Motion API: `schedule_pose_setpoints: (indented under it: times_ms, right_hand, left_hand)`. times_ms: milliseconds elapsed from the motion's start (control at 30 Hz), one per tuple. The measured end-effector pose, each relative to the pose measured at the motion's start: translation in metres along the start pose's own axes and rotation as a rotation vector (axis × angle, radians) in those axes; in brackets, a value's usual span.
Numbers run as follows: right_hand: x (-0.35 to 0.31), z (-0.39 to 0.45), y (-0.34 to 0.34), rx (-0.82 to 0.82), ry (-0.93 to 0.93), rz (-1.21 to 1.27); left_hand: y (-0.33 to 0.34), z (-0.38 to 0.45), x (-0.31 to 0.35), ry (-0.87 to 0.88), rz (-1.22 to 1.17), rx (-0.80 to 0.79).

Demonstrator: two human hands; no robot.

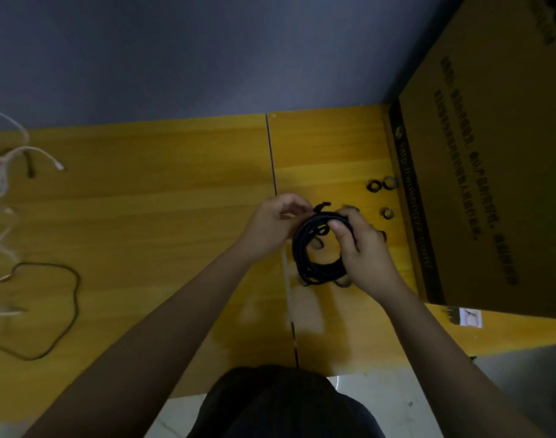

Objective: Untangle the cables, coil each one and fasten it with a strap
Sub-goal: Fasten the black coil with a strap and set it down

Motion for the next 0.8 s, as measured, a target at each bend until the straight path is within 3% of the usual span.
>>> schedule_pose_setpoints:
  times_ms: [367, 533, 700, 800]
  right_hand:
    - [-0.07, -0.007, 0.076, -0.189, -0.069, 0.013]
    - [-0.081, -0.025, 0.105, -0.292, -0.043, 0.098]
    - [-0.094, -0.041, 0.132, -0.291, 0.01, 0.239]
    - [-0.101, -0.045, 0.143, -0.271, 0.067, 0.274]
  left_hand:
    - [-0.093, -0.089, 0.005, -0.064, -0.075, 0.152]
    - [-0.121, -0.119, 0.001, -0.19, -0.122, 0.091]
    - [-0.139, -0.134, -0.001, -0.242, -0.134, 0.037]
    - [-0.148, -0.142, -0.004, -0.308, -0.269, 0.008]
Point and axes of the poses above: each hand's wrist, its own z-axis towards the middle knuckle, its own y-axis out of the palm, x = y × z, the point moved 1 cm from there along z, towards the middle knuckle, and after that the axes turned 3 degrees about y, right-handed, at the moved point
